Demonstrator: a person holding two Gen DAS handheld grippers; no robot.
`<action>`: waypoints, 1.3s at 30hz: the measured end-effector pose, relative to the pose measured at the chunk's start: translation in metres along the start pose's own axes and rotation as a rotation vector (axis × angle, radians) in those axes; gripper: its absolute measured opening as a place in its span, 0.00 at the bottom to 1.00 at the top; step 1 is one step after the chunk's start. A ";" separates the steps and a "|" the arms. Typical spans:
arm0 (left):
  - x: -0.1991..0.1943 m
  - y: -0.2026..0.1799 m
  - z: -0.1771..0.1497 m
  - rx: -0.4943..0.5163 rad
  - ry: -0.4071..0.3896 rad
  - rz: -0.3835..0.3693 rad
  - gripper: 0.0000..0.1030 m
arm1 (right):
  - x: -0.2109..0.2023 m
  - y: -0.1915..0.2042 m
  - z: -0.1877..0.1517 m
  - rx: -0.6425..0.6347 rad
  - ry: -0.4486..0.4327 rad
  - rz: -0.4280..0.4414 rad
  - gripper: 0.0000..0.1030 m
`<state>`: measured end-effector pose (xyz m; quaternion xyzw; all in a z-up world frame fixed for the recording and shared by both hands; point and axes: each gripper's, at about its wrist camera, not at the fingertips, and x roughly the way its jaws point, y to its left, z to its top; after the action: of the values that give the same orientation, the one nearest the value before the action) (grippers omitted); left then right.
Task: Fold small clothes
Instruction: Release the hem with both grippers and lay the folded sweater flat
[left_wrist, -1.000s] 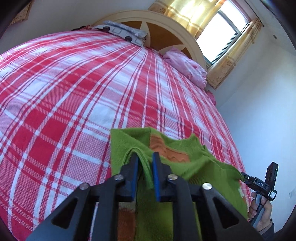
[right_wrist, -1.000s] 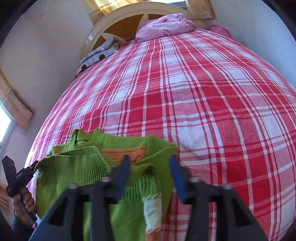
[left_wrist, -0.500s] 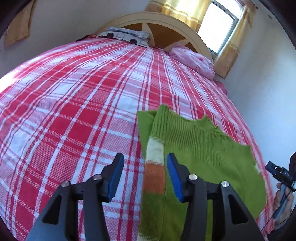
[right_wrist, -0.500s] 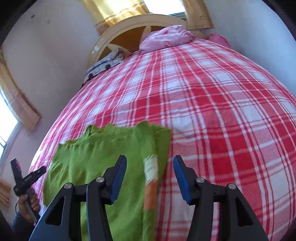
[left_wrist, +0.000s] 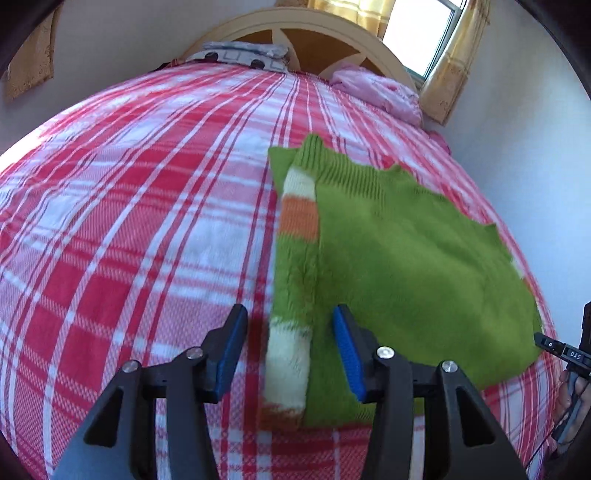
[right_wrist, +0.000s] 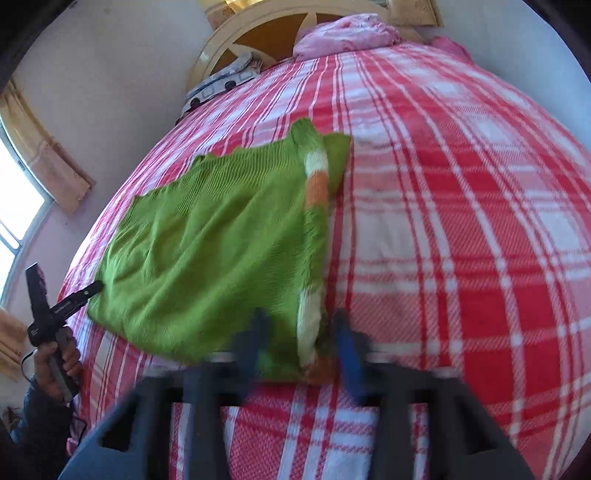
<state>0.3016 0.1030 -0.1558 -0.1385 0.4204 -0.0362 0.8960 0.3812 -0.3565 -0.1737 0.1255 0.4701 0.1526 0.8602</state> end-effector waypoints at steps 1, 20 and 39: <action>-0.001 -0.001 -0.001 0.008 -0.004 0.012 0.50 | -0.001 -0.002 -0.003 -0.002 -0.004 -0.008 0.09; -0.009 -0.005 -0.020 0.064 -0.024 0.082 0.61 | 0.017 0.113 0.008 -0.231 -0.061 -0.097 0.56; -0.012 -0.001 -0.021 0.034 -0.044 0.044 0.94 | 0.083 0.193 -0.027 -0.394 -0.040 -0.091 0.56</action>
<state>0.2773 0.0997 -0.1595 -0.1147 0.4027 -0.0203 0.9079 0.3730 -0.1452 -0.1822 -0.0636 0.4190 0.2003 0.8833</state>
